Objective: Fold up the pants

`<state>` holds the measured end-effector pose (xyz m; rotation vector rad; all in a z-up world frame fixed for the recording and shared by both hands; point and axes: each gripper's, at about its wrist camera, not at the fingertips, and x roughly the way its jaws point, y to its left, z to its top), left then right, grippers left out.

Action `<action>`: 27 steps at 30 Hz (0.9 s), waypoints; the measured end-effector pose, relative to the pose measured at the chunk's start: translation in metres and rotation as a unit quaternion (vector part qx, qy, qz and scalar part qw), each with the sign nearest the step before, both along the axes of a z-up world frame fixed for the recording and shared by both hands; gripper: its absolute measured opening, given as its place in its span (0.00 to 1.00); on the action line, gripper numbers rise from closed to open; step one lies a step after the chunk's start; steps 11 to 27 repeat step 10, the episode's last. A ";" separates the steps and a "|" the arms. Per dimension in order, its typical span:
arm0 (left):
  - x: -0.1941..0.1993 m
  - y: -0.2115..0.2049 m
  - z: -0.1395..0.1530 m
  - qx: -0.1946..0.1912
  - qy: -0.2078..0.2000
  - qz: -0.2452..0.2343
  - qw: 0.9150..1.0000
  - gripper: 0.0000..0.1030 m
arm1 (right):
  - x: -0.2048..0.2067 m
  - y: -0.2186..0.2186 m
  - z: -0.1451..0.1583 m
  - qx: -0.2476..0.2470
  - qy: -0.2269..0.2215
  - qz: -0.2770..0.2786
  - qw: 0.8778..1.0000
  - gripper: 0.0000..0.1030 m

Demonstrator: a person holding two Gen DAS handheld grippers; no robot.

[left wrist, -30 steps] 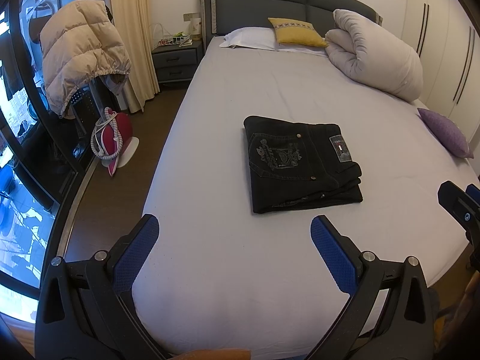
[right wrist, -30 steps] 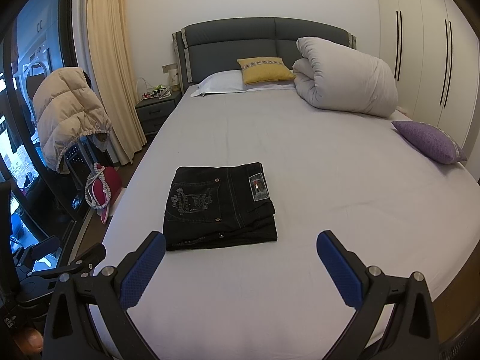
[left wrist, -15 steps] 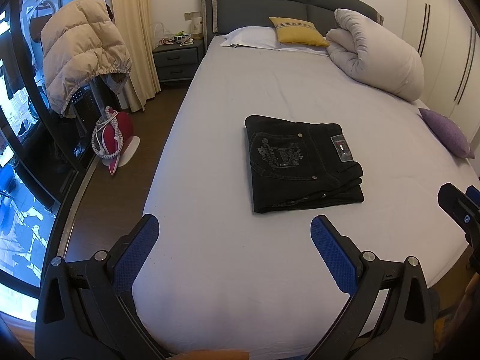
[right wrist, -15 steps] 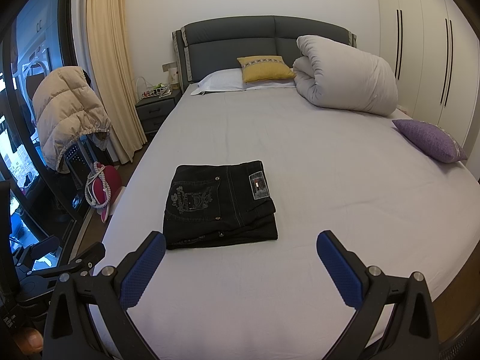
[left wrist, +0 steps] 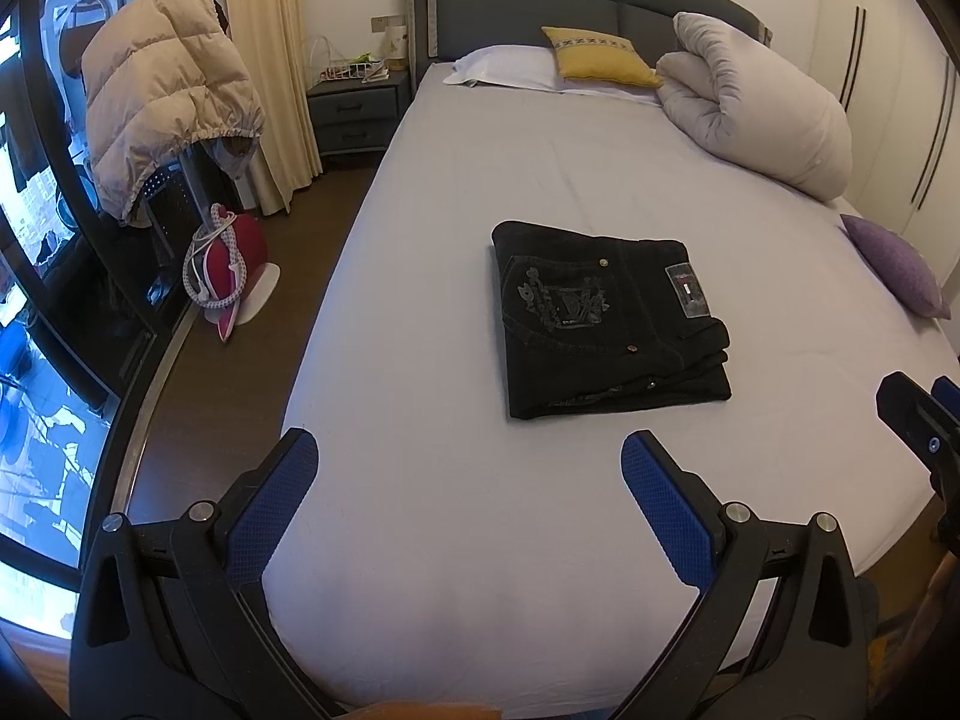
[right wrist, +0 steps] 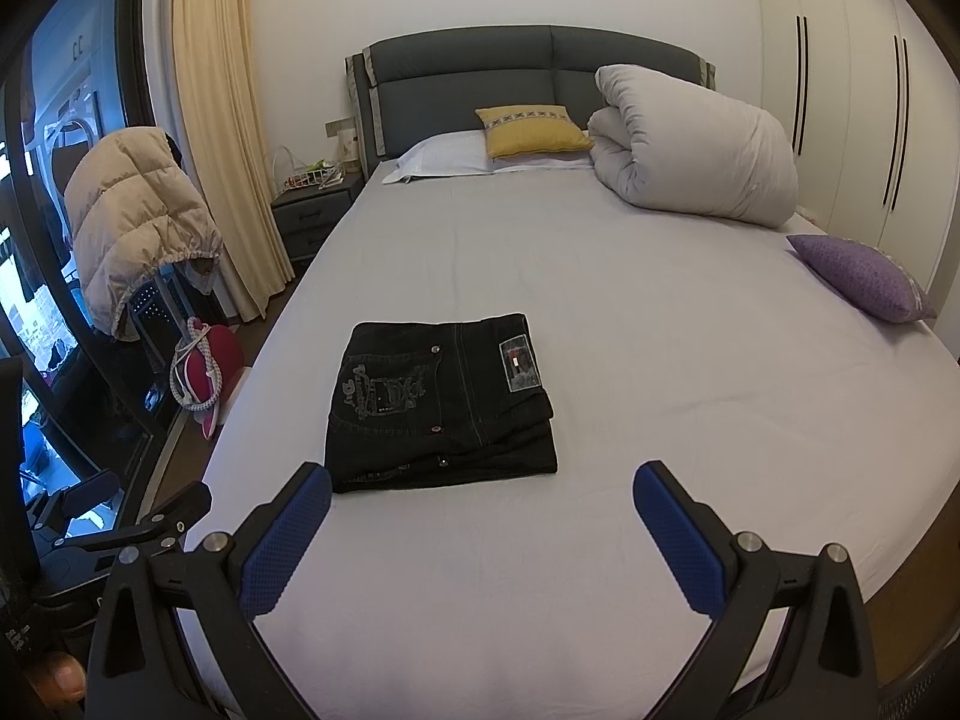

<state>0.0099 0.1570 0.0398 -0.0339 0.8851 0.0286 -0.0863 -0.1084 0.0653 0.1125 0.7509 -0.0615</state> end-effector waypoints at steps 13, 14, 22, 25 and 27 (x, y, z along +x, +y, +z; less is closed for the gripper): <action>0.004 0.001 -0.003 0.009 0.002 0.004 1.000 1.00 | 0.002 -0.004 -0.002 0.002 0.004 -0.001 1.000 1.00; 0.004 0.001 -0.003 0.009 0.002 0.004 1.000 1.00 | 0.002 -0.004 -0.002 0.002 0.004 -0.001 1.000 1.00; 0.004 0.001 -0.003 0.009 0.002 0.004 1.000 1.00 | 0.002 -0.004 -0.002 0.002 0.004 -0.001 1.000 1.00; 0.004 0.001 -0.003 0.009 0.002 0.004 1.000 1.00 | 0.002 -0.004 -0.002 0.002 0.004 -0.001 1.000 1.00; 0.004 0.001 -0.003 0.009 0.002 0.004 1.000 1.00 | 0.002 -0.004 -0.002 0.002 0.004 -0.001 1.000 1.00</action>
